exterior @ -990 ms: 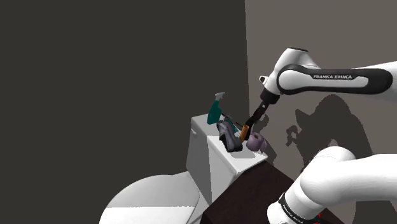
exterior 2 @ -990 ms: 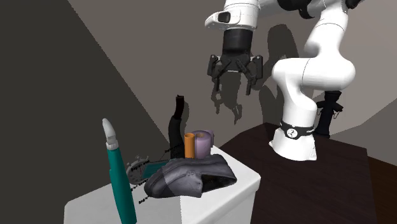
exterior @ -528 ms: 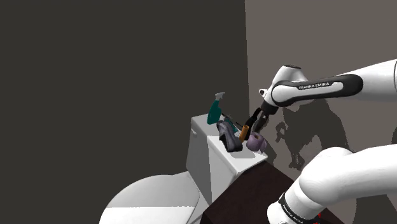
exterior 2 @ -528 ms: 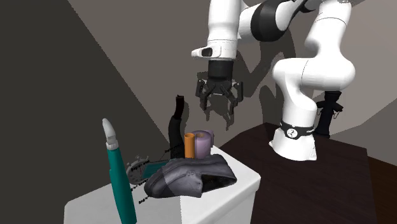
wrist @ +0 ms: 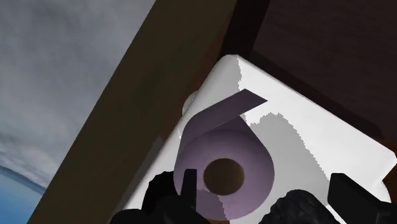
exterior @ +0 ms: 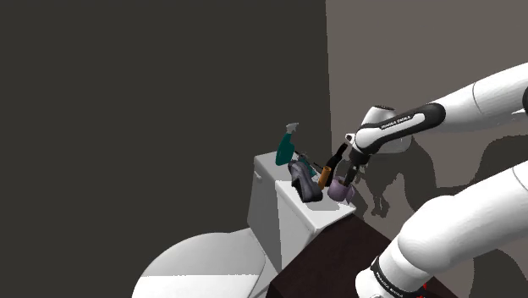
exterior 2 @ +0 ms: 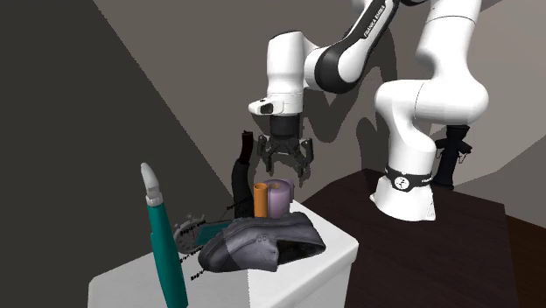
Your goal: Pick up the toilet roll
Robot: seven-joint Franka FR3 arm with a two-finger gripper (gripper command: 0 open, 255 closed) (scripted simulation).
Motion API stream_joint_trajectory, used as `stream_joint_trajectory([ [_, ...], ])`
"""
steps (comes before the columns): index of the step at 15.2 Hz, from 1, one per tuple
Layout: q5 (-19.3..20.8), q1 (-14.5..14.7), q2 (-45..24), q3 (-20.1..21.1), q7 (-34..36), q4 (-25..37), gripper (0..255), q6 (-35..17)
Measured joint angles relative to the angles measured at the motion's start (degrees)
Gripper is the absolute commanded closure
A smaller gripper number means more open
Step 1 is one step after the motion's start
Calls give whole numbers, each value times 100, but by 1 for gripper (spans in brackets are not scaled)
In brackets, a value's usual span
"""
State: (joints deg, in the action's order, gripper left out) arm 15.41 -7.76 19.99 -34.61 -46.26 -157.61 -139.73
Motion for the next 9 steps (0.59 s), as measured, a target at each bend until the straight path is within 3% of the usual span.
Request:
stream_joint_trajectory([
  [6, -407, 165, -806, -144, -602, 12, 0, -801],
  [9, -767, 302, -742, -305, -876, 11, 0, -827],
])
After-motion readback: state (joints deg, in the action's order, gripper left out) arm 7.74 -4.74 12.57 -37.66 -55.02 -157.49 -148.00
